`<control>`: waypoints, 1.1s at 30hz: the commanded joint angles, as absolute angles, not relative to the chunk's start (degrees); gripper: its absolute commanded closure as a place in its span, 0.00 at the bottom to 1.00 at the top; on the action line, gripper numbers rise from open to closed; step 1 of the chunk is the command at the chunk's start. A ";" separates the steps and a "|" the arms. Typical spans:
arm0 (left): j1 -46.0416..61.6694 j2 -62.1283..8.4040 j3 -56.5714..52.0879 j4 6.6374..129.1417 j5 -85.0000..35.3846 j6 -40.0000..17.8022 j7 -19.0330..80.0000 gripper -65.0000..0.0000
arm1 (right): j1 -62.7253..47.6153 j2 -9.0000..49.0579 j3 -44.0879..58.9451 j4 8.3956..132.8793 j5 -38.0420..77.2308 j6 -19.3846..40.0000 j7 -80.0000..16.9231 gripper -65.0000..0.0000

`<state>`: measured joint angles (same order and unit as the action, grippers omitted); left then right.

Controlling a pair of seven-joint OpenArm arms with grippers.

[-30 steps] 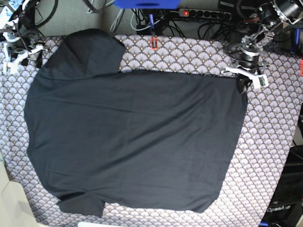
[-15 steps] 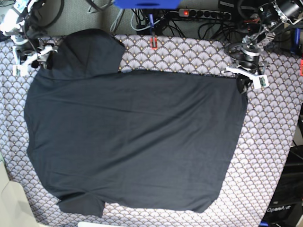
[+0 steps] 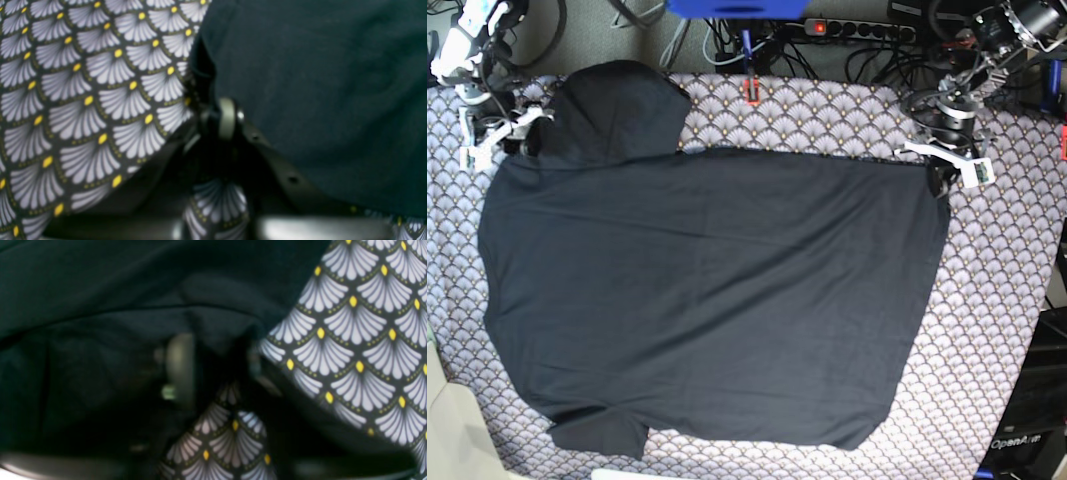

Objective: Fold the T-shirt properly
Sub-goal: 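Lift the shoulder edge and pull it over the shirt toward the hem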

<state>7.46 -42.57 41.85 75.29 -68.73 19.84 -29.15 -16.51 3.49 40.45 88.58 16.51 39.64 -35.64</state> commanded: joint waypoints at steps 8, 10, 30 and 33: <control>6.90 -45.85 41.45 80.40 -69.49 20.44 -28.35 1.00 | -16.31 5.05 40.84 90.07 17.10 40.00 -34.68 1.00; 6.90 -45.85 41.45 80.84 -69.49 20.44 -28.35 1.00 | -16.31 5.49 40.84 91.47 17.19 40.00 -34.86 1.00; 2.42 -47.43 35.65 86.11 -69.85 20.53 -28.26 1.00 | -8.92 9.36 40.57 102.29 17.10 40.00 -40.13 1.00; 0.84 -47.34 35.65 85.76 -69.85 20.53 -28.26 1.00 | -6.29 10.07 40.57 102.20 17.10 40.00 -42.24 1.00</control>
